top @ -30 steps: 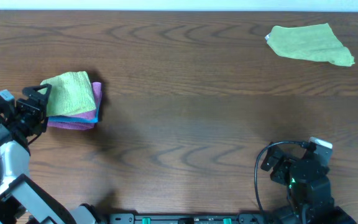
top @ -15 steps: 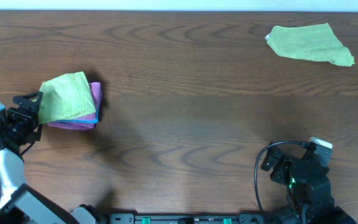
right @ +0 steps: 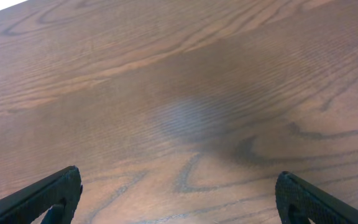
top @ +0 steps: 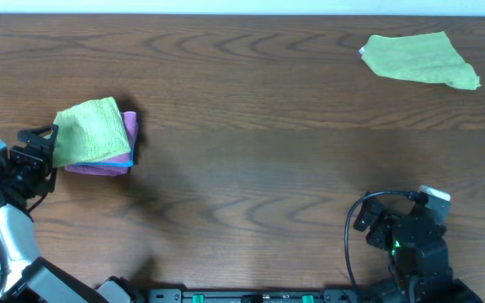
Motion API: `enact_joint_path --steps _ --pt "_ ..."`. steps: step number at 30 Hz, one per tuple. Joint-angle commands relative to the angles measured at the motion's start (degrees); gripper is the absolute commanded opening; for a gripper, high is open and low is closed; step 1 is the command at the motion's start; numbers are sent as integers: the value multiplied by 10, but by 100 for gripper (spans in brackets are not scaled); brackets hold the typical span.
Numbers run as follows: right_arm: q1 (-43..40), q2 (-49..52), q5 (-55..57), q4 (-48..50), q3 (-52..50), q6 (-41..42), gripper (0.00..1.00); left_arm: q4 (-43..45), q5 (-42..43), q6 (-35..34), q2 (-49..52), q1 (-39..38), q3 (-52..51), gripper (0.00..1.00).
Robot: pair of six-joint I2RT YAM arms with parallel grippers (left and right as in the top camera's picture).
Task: Fold the cloth
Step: 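Lower the green cloth onto the stack and open the left gripper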
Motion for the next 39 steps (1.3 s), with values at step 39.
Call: enact_joint_path --steps 39 --pt "-4 -2 9 -1 -2 10 99 -187 -82 116 -116 8 12 96"
